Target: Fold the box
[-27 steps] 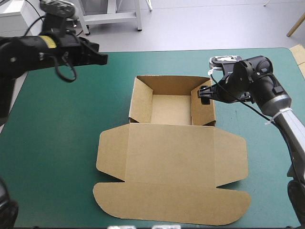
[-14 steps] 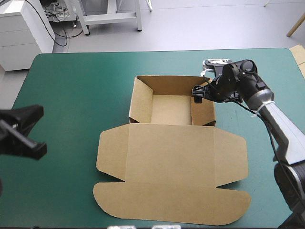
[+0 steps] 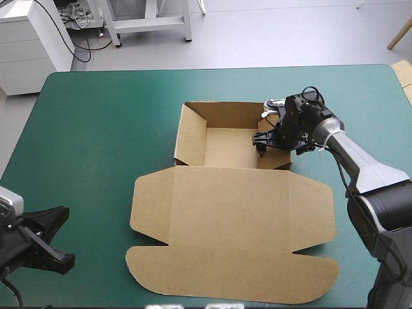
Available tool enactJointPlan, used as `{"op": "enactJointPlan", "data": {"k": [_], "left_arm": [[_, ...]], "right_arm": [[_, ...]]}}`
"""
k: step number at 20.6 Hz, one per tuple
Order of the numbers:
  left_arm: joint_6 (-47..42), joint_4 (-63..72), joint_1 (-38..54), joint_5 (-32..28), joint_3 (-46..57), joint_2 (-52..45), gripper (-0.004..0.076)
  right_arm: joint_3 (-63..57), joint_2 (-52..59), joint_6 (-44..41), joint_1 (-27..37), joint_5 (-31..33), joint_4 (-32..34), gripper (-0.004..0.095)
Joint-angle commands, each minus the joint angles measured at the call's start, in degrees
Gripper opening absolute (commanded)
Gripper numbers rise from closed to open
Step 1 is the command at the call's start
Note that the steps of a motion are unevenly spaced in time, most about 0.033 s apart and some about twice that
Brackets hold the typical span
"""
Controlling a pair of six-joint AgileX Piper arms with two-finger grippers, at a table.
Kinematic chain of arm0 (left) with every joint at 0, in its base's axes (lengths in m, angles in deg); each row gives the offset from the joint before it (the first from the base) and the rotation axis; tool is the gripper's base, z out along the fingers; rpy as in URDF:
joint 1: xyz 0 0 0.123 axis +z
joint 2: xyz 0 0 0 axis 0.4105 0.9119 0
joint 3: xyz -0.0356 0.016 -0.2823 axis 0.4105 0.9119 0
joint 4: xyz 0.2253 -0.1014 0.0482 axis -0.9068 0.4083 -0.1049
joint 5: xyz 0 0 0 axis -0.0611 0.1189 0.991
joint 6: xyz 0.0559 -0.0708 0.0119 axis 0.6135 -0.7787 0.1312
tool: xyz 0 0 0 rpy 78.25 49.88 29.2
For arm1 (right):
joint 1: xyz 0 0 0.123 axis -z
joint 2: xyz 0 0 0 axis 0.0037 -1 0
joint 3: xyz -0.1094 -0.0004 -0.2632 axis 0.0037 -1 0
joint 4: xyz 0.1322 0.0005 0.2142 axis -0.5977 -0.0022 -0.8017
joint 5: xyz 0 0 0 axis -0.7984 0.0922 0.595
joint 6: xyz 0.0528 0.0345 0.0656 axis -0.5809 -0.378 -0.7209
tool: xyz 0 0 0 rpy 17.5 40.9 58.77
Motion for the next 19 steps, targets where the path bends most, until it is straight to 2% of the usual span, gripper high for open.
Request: {"op": "enactJointPlan", "data": {"k": [1,2,3,4,5,6,7,8,16,17,19], "left_arm": [[-0.44,0.58,-0.02,-0.38,1.86,0.57,-0.0008],[-0.44,0.58,-0.02,-0.38,2.46,0.57,-0.0008],[-0.44,0.58,-0.02,-0.28,3.59,0.57,-0.0008],[-0.44,0.71,-0.02,-0.23,3.99,0.57,-0.0008],[-0.44,0.71,-0.02,-0.23,4.42,0.57,-0.0008],[-0.44,0.71,-0.02,-0.12,4.54,0.57,-0.0008],[-0.44,0.71,-0.02,-0.14,4.54,0.57,-0.0008],[-0.44,0.71,-0.02,-0.14,4.54,0.57,-0.0008],[-0.44,0.71,-0.02,0.26,4.54,0.57,-0.0008],[-0.44,0.71,-0.02,0.25,4.54,0.57,-0.0008],[-0.44,0.71,-0.02,0.37,4.54,0.57,-0.0008]], "right_arm": [[1.23,2.68,0.85,0.28,-0.06,-0.12,0.0866],[1.33,2.68,0.85,0.28,0.28,0.3,0.0824],[1.33,2.97,0.85,0.28,0.69,0.3,0.067],[1.33,3.11,0.85,0.28,0.59,0.3,0.0573],[1.33,3.71,0.85,0.28,-0.03,0.3,0.0352],[1.33,4.22,0.85,0.28,-0.38,0.3,0.0261],[1.33,4.76,0.94,0.28,-0.99,0.3,0.004],[1.33,4.92,0.83,0.28,-0.98,0.3,-0.0025],[1.33,5.2,2.3,0.28,-2.06,0.3,-0.0012],[1.33,5.2,3.89,0.28,-2.02,-0.12,0.0013],[1.33,5.2,5.28,0.28,-0.38,-1.5,0.0177]]}}
